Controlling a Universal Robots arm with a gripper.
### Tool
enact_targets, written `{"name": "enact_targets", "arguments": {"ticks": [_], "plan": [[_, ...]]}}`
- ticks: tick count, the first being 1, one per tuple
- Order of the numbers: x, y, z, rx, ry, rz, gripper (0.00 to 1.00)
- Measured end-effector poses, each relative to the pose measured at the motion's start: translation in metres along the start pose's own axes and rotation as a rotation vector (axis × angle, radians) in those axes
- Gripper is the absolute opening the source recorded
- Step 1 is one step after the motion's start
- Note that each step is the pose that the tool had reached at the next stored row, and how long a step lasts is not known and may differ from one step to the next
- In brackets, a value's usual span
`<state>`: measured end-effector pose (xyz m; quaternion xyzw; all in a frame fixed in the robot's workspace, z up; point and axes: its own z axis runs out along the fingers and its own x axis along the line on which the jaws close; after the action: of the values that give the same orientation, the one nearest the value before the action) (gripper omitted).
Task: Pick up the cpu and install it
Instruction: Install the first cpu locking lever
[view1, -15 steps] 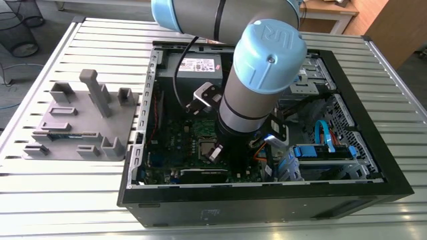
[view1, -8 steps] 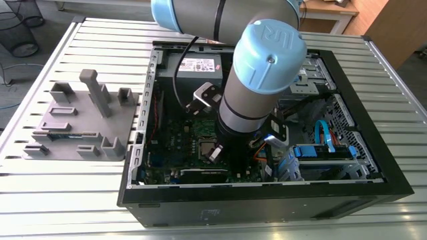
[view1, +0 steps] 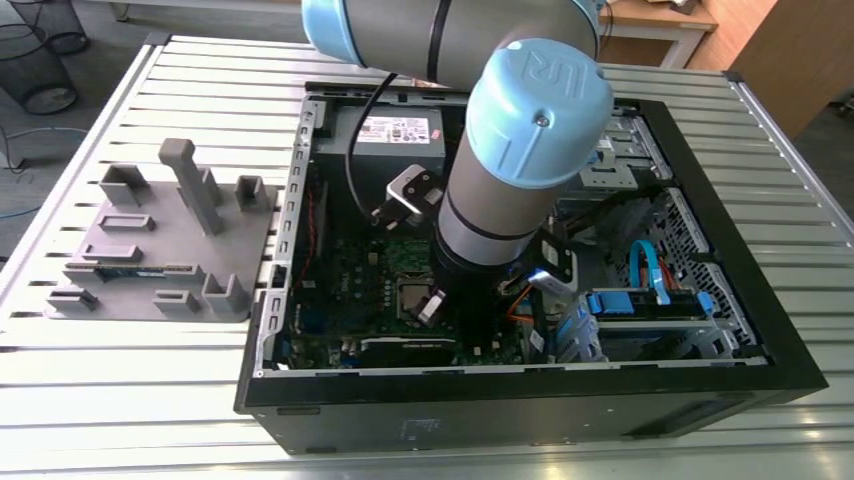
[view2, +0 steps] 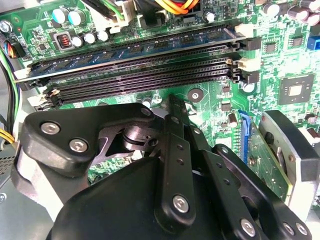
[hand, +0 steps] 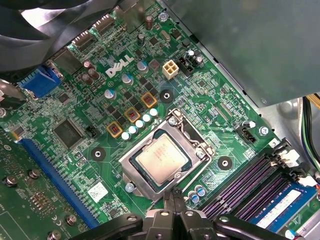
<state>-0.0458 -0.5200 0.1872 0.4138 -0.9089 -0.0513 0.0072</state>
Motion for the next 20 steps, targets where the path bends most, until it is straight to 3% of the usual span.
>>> {"name": "enact_targets", "arguments": {"ticks": [5, 14, 20], "plan": [[0.0005, -0.0003, 0.0, -0.0009, 0.003, -0.03, 0.11], [0.0016, 0.0006, -0.0004, -0.0022, 0.0016, -0.033, 0.11], [0.0014, 0.0014, -0.0071, -0.0023, 0.0013, -0.033, 0.11]]}}
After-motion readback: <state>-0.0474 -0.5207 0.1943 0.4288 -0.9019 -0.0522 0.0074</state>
